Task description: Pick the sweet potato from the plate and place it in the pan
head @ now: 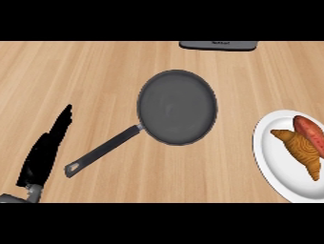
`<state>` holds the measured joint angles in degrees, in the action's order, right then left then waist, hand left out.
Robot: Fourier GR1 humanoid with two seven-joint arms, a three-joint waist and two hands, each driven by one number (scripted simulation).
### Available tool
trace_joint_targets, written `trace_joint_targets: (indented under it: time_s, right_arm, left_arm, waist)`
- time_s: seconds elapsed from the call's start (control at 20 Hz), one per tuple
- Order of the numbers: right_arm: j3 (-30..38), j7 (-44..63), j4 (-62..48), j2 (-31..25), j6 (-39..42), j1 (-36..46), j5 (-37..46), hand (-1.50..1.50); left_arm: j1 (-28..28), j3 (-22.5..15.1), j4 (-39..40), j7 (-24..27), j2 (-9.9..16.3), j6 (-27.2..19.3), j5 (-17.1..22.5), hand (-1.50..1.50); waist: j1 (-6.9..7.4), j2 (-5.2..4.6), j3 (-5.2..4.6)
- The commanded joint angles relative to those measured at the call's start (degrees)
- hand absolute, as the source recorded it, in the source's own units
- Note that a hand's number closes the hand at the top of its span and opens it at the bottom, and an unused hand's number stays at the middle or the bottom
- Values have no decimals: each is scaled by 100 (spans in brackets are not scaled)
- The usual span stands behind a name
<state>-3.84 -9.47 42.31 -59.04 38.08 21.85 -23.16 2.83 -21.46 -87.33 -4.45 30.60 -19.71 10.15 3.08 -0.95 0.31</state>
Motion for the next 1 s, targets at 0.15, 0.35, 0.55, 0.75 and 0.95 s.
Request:
trace_joint_targets:
  time_s: [0.15,0.35,0.55,0.75,0.95]
  right_arm:
    - [-547,-752,-580,-159,1351,905,1044,-150]
    - [-828,-784,-599,58,1497,1458,1574,-150]
    - [-1018,-379,-893,440,1460,1964,1956,-150]
    - [-1192,-52,-1190,580,1892,2608,2187,-150]
    - [-1552,-347,-1031,785,1749,2542,2779,-150]
  left_arm:
    - [56,-110,7,-83,-239,-82,-166,0]
    - [-54,219,161,82,-52,201,19,0]
    - [-378,63,92,278,-245,-31,-332,0]
    - [-398,115,-240,22,-177,186,-159,0]
    - [-266,367,-212,-158,-2,292,-184,0]
  waist:
    - [45,-11,-3]
    - [-42,22,-19]
    - [-91,50,-24]
    - [-21,39,-23]
    - [-124,51,-23]
